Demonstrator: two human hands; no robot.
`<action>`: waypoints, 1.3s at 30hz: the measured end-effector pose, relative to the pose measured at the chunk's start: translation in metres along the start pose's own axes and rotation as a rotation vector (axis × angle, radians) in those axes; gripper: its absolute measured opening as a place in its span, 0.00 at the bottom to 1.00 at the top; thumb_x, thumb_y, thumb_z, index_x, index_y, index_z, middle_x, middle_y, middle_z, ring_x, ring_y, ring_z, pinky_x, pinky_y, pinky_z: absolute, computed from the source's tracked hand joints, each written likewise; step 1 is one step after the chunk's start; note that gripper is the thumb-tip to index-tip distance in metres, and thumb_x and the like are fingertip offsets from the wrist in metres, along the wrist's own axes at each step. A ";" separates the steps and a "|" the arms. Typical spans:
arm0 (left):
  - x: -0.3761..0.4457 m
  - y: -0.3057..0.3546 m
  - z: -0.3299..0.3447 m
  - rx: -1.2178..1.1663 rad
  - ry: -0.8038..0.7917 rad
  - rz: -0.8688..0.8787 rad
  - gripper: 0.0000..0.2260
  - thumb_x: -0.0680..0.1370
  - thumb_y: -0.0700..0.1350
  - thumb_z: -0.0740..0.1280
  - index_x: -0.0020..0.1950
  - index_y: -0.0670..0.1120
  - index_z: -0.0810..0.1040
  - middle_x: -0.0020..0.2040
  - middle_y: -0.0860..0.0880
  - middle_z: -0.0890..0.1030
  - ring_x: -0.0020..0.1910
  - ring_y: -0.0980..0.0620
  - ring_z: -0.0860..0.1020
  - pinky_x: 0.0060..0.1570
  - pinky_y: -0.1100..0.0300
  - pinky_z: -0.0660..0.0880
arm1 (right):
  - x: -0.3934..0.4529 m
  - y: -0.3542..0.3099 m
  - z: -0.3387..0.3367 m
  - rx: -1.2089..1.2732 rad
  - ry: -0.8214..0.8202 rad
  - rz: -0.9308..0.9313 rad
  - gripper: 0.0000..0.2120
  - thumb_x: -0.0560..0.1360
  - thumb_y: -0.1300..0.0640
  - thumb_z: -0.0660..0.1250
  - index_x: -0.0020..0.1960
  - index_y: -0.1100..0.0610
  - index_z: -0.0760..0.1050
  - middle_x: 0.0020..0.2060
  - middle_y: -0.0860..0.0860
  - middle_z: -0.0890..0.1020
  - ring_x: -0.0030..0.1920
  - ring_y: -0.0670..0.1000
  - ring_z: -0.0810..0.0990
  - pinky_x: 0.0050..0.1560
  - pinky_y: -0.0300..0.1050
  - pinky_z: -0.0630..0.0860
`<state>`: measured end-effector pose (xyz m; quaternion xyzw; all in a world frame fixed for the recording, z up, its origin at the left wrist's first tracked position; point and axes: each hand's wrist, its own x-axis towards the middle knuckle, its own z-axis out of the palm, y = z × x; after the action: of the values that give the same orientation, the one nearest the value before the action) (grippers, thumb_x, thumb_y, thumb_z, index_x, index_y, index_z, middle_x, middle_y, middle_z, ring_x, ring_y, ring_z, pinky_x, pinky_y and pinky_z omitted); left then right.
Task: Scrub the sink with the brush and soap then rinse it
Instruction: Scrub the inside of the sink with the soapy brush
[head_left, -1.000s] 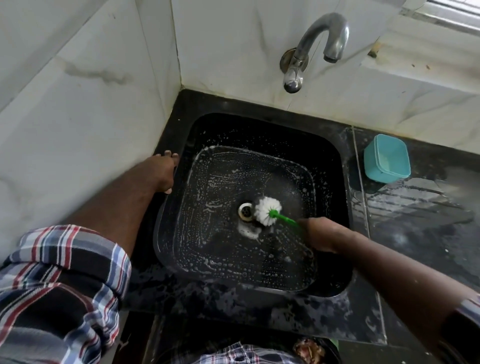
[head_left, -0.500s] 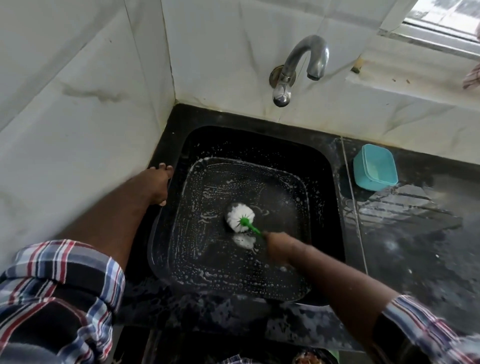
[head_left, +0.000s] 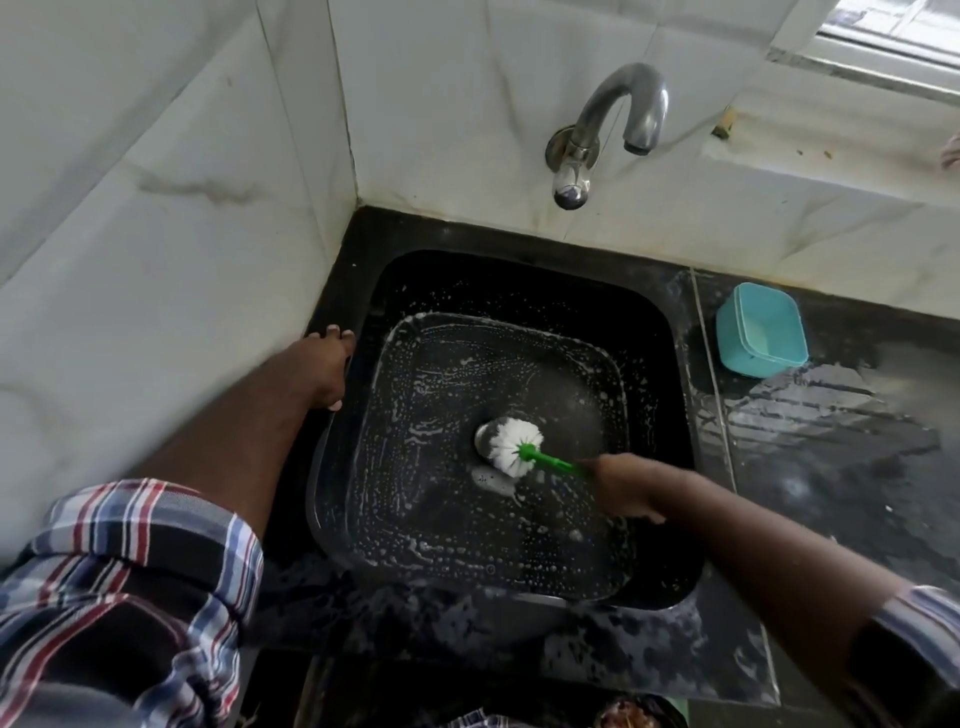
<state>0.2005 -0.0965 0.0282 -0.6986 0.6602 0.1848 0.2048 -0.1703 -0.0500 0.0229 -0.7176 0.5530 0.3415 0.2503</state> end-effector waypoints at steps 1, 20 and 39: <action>0.000 0.000 -0.001 0.000 -0.001 -0.005 0.48 0.72 0.43 0.76 0.81 0.43 0.46 0.80 0.41 0.48 0.78 0.39 0.55 0.74 0.52 0.59 | 0.002 0.008 -0.008 -0.038 0.042 0.028 0.19 0.79 0.59 0.55 0.68 0.49 0.72 0.56 0.54 0.82 0.52 0.54 0.83 0.45 0.42 0.75; 0.003 -0.003 0.000 0.037 0.004 0.012 0.48 0.71 0.44 0.76 0.81 0.43 0.48 0.80 0.41 0.50 0.77 0.40 0.58 0.72 0.53 0.61 | 0.021 -0.045 0.003 0.144 0.099 -0.015 0.26 0.77 0.63 0.58 0.74 0.48 0.67 0.58 0.55 0.81 0.55 0.56 0.82 0.54 0.46 0.78; 0.005 -0.001 0.001 -0.001 -0.004 -0.015 0.47 0.72 0.43 0.75 0.81 0.44 0.47 0.81 0.42 0.48 0.78 0.40 0.55 0.73 0.53 0.60 | 0.007 -0.011 -0.002 -0.002 0.026 0.015 0.20 0.74 0.62 0.64 0.66 0.57 0.76 0.56 0.58 0.83 0.57 0.57 0.82 0.57 0.47 0.78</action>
<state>0.2014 -0.0996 0.0248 -0.7033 0.6543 0.1848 0.2073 -0.1579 -0.0526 0.0182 -0.7180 0.5611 0.3347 0.2400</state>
